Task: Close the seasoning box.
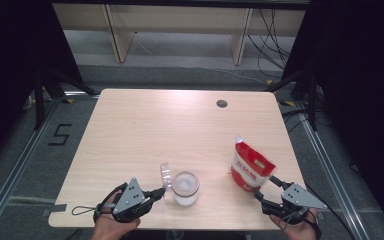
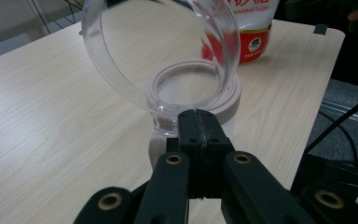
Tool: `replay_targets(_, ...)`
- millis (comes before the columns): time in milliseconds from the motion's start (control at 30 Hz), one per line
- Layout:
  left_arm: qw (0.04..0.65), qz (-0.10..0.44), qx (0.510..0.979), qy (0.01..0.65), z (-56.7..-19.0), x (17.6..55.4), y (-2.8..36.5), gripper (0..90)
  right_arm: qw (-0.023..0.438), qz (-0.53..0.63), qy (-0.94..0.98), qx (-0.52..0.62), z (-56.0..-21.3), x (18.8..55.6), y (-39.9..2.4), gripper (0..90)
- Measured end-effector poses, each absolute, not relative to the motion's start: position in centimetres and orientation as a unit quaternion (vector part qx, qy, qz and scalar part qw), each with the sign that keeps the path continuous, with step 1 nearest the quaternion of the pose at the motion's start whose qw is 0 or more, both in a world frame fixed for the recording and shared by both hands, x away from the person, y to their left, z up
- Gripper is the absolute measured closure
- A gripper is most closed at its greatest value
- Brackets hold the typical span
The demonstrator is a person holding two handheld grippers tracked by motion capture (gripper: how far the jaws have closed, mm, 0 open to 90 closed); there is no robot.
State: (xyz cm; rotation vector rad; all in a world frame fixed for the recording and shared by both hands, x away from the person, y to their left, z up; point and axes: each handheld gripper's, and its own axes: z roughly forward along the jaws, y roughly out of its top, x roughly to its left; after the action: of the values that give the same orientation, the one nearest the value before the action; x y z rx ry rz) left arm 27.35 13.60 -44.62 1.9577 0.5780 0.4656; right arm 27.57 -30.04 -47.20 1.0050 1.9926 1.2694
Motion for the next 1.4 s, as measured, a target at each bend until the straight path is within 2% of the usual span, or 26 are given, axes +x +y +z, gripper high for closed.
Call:
replay_targets(300, 0.500, 0.183, 0.810, 0.245, -44.7, 27.1, 13.0, 87.6, 0.295, 0.477, 0.746, 0.358, -47.2, 27.8, -30.2, 31.1)
replay_targets(467, 0.506, 0.174, 0.808, 0.247, -44.7, 27.3, 13.3, 82.1, 0.286, 0.478, 0.747, 0.363, -47.2, 27.8, -30.1, 31.2)
replay_targets(567, 0.506, 0.171, 0.810, 0.242, -44.6, 27.4, 13.5, 75.3, 0.285, 0.479, 0.747, 0.362, -47.2, 27.8, -30.1, 31.2)
replay_targets(700, 0.507, 0.172, 0.805, 0.255, -44.6, 27.2, 13.9, 61.5, 0.285, 0.477, 0.748, 0.364, -47.2, 27.7, -30.1, 31.2)
replay_targets(767, 0.510, 0.170, 0.802, 0.259, -44.7, 27.2, 14.1, 50.6, 0.287, 0.478, 0.747, 0.363, -47.2, 27.7, -30.1, 31.0)
replay_targets(933, 0.501, 0.172, 0.802, 0.275, -45.1, 27.2, 14.6, 36.0, 0.280, 0.478, 0.746, 0.368, -47.1, 27.6, -30.1, 29.7)
replay_targets(1100, 0.492, 0.170, 0.804, 0.288, -45.9, 27.0, 15.0, 30.8, 0.277, 0.478, 0.747, 0.368, -47.1, 27.6, -30.2, 27.9)
replay_targets(1133, 0.491, 0.174, 0.806, 0.280, -46.0, 27.1, 15.2, 30.8, 0.292, 0.482, 0.742, 0.363, -47.1, 27.8, -30.2, 27.7)
replay_targets(1400, 0.490, 0.176, 0.797, 0.306, -46.5, 26.6, 16.5, 20.7, 0.277, 0.481, 0.741, 0.377, -47.1, 27.3, -30.2, 26.6)
